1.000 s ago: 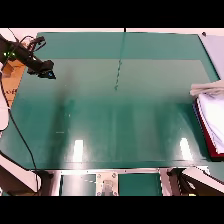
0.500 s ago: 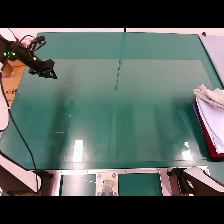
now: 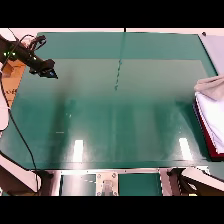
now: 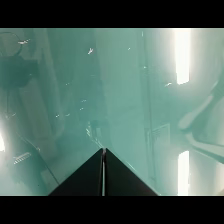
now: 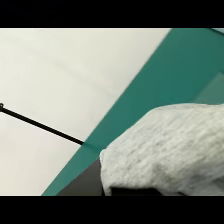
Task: Fold the shirts.
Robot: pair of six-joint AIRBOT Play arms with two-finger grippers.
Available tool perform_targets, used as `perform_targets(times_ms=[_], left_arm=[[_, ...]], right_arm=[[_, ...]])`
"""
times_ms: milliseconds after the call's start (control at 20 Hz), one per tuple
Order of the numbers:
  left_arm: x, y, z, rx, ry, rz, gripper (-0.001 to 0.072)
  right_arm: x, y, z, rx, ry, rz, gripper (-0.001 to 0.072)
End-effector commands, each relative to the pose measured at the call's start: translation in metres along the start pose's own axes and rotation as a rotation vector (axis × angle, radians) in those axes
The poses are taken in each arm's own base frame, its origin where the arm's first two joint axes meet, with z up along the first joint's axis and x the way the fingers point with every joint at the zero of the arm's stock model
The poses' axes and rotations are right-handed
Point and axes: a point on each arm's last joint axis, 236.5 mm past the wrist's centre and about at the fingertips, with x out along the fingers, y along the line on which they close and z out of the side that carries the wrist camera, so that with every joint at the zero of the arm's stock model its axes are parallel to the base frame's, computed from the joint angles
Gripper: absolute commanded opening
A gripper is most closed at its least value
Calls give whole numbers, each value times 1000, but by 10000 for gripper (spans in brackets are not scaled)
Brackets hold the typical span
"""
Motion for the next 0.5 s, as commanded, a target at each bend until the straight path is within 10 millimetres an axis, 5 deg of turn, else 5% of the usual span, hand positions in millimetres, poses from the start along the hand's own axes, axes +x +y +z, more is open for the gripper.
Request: perform_targets(times_ms=[0, 300, 450], left_arm=[[0, 0, 0, 0, 1, -1, 21], [0, -1, -2, 0, 9, -4, 21], [0, -2, -5, -8, 19, -7, 21]], right_arm=[[40, 12, 15, -70, 23, 84, 8], [61, 6, 32, -121, 56, 107, 8], [52, -39, 11, -111, 175, -50, 8]])
